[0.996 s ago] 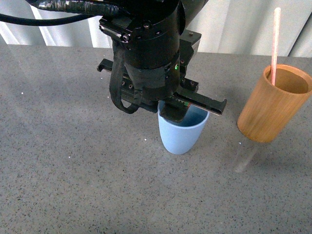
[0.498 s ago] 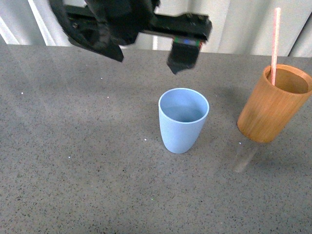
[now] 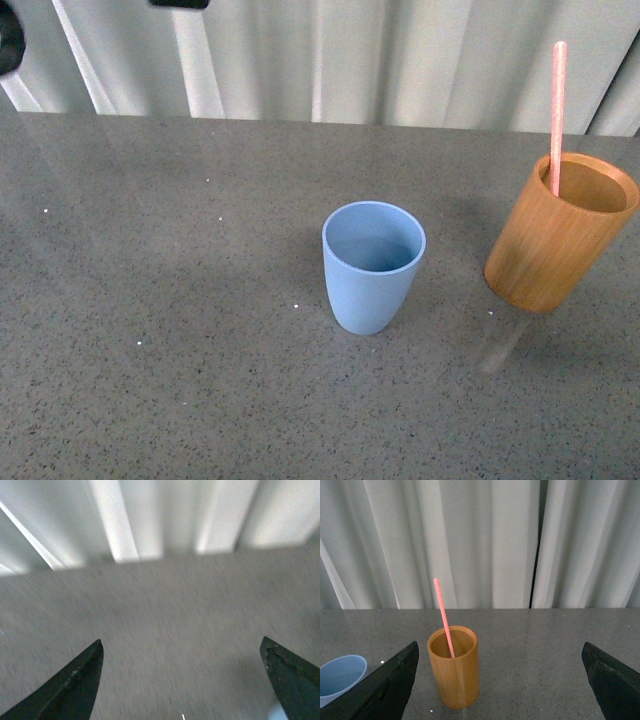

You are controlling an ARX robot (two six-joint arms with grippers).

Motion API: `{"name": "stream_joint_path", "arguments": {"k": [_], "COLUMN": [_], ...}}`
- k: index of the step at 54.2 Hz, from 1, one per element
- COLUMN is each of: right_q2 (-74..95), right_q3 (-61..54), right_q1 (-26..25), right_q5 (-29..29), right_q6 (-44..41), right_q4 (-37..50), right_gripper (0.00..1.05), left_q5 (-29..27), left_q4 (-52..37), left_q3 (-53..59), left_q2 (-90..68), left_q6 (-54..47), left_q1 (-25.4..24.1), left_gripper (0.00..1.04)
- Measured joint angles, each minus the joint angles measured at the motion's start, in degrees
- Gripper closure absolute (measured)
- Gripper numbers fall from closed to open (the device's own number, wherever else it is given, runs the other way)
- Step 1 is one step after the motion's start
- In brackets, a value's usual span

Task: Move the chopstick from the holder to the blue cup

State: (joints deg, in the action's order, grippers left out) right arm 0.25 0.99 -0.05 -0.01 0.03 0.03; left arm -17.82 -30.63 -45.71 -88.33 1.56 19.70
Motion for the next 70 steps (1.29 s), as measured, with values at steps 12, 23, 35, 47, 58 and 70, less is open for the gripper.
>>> {"name": "stream_joint_path", "arguments": {"k": [12, 23, 35, 47, 58, 70], "right_q2": [0.0, 0.0, 0.0, 0.0, 0.0, 0.0], "right_q3": [0.0, 0.0, 0.0, 0.0, 0.0, 0.0], "right_q1": [0.0, 0.0, 0.0, 0.0, 0.0, 0.0], "right_q5": [-0.1, 0.0, 0.0, 0.0, 0.0, 0.0], "right_q6": [0.0, 0.0, 0.0, 0.0, 0.0, 0.0], "right_q4": [0.0, 0.0, 0.0, 0.0, 0.0, 0.0], "right_gripper": [0.10, 0.10, 0.10, 0.10, 0.10, 0.10], "left_q5": [3.8, 9.0, 12.2, 17.3, 17.7, 17.8], "left_q4": [-19.5, -20.2, -17.2, -12.5, -11.8, -2.5], "left_q3": [17.7, 30.2, 37.4, 40.9, 44.6, 44.7], "left_q2": [11.3, 21.4, 31.5, 39.6, 44.0, 54.7], "left_q6": [-0.9, -1.3, -1.3, -1.3, -1.3, -1.3], "left_q1": [-5.6, -10.3, -13.8, -18.5, -19.5, -19.6], "left_gripper": [0.68, 1.01, 1.01, 1.01, 1.01, 1.01]}}
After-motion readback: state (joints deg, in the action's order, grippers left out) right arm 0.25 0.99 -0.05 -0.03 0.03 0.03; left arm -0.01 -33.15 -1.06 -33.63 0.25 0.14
